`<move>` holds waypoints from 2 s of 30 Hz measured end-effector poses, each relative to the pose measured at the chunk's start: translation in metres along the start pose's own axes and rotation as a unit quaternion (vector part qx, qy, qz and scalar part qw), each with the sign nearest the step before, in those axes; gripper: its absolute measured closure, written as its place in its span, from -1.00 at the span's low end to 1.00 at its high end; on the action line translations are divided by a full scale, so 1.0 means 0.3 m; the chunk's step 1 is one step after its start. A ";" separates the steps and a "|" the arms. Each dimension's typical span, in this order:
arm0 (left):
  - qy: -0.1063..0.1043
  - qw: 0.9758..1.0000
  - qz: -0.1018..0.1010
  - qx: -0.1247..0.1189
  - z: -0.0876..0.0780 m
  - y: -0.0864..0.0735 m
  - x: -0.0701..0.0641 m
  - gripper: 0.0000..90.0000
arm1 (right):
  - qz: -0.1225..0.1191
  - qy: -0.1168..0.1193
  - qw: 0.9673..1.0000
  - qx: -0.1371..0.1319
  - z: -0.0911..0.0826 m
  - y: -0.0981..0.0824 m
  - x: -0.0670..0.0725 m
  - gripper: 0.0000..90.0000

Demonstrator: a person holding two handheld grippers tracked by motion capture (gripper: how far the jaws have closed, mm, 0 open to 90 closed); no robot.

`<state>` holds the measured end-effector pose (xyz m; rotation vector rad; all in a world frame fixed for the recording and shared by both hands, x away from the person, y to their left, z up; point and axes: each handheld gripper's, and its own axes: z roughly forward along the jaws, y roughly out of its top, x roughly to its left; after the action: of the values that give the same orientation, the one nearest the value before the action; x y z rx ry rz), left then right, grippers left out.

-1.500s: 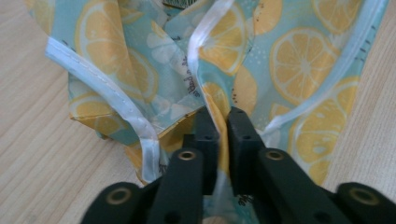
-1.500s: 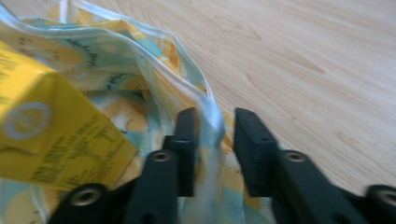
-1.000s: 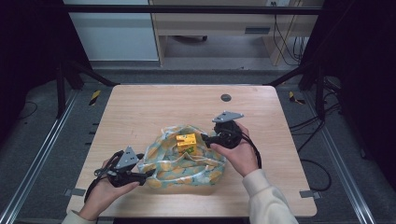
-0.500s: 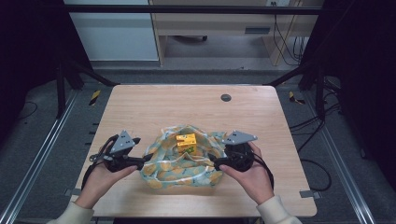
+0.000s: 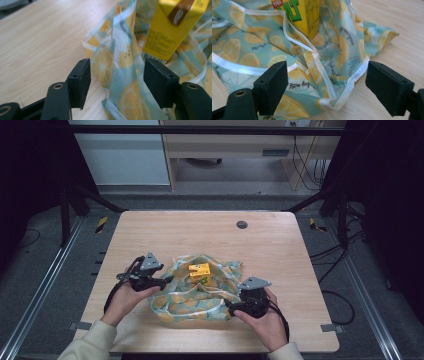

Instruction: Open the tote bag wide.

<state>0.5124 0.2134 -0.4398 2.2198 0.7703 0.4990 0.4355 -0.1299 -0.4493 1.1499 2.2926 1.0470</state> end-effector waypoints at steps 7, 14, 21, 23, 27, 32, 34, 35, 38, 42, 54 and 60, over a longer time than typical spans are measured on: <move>-0.003 1.000 0.001 0.025 0.056 -0.027 -0.006 0.36 | 0.008 0.016 0.999 0.032 0.040 -0.045 0.003 -0.19; 0.003 1.000 0.009 0.017 0.055 -0.019 -0.011 0.85 | 0.003 0.040 0.998 0.043 0.070 -0.058 -0.019 0.84; 0.010 1.000 0.012 -0.017 0.008 0.049 -0.016 0.90 | -0.006 0.021 1.000 0.014 0.035 -0.018 -0.070 0.97; 0.018 1.000 0.009 -0.007 0.024 0.053 -0.001 0.91 | -0.003 0.011 1.000 0.012 0.029 -0.012 -0.094 0.98; 0.020 1.000 -0.009 0.018 0.064 0.015 0.029 0.94 | -0.006 -0.001 0.999 0.032 0.049 -0.032 -0.126 0.98; 0.022 0.998 -0.014 0.050 0.091 -0.030 0.050 0.97 | -0.013 -0.005 0.998 0.053 0.063 -0.052 -0.138 0.98; 0.020 0.998 -0.014 0.052 0.093 -0.040 0.049 0.97 | -0.013 -0.007 0.998 0.056 0.064 -0.058 -0.143 0.98; 0.019 0.998 -0.010 0.057 0.094 -0.043 0.045 0.97 | -0.011 -0.007 0.998 0.056 0.065 -0.059 -0.143 0.98; 0.024 0.997 0.004 0.067 0.101 -0.048 0.034 0.97 | -0.008 -0.005 0.998 0.060 0.066 -0.068 -0.145 0.98; 0.027 0.997 0.010 0.072 0.115 -0.055 0.031 0.97 | -0.007 -0.005 0.998 0.062 0.069 -0.074 -0.144 0.99; 0.031 0.996 0.024 0.084 0.141 -0.067 0.013 0.97 | -0.005 -0.014 0.998 0.066 0.068 -0.078 -0.155 0.99; 0.034 0.996 0.025 0.084 0.146 -0.071 0.011 0.97 | -0.007 -0.018 0.997 0.069 0.072 -0.079 -0.153 0.99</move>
<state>0.5310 0.2053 -0.4844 2.3936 0.8196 0.5537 0.4634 -0.1660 -0.4814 1.1919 2.3719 0.8674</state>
